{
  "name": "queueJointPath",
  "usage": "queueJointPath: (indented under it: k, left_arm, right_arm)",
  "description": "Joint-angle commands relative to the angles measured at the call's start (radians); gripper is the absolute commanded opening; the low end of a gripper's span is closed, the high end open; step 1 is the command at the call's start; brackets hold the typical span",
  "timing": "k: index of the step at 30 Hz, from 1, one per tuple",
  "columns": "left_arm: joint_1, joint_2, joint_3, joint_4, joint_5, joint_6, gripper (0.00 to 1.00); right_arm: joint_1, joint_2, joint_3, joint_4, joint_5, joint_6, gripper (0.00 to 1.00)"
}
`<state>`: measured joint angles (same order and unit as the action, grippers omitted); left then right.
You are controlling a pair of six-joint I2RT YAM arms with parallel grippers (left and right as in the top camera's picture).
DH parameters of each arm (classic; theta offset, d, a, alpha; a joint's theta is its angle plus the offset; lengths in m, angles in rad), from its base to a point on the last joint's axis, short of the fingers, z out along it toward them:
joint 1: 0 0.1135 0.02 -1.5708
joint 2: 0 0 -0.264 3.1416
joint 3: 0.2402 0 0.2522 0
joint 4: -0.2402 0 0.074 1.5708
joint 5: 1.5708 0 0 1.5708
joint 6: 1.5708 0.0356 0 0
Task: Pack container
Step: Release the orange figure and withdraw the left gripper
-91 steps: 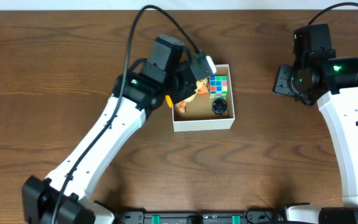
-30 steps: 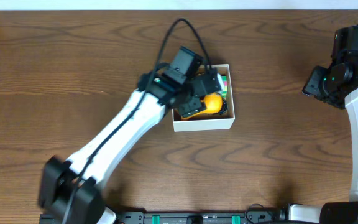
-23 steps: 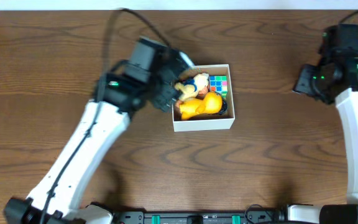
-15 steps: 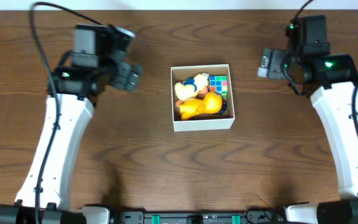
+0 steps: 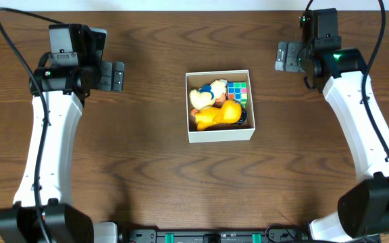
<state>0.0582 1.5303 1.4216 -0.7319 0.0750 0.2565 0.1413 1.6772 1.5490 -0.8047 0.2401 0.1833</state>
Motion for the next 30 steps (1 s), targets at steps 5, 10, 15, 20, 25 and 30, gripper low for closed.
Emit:
queueJointPath:
  k: [5,10,15,20,25,30]
  left_arm:
    - [0.003,-0.268,-0.137,0.011,0.012,-0.036,0.98]
    - [0.001,-0.495,-0.311,0.045,0.089,-0.045,0.98]
    - [-0.005,-0.768,-0.512,0.047,0.101,-0.041,0.98]
    - [-0.021,-0.999,-0.657,0.04,0.008,-0.043,0.98]
    - [-0.021,-1.116,-0.723,0.011,-0.054,-0.042,0.98]
    - [-0.021,-1.116,-0.724,0.01,-0.054,-0.042,0.98]
  right_arm:
    - [-0.003,-0.243,-0.099,-0.01,0.041,0.06,0.99]
    - [-0.002,-0.526,-0.363,0.058,0.04,0.073,0.99]
    - [0.004,-0.858,-0.666,0.066,0.045,0.105,0.99]
    - [0.004,-1.129,-0.845,0.01,0.072,0.131,0.99]
    - [0.004,-1.235,-0.898,0.022,0.107,0.131,0.99]
    - [0.004,-1.233,-0.898,0.02,0.107,0.131,0.99]
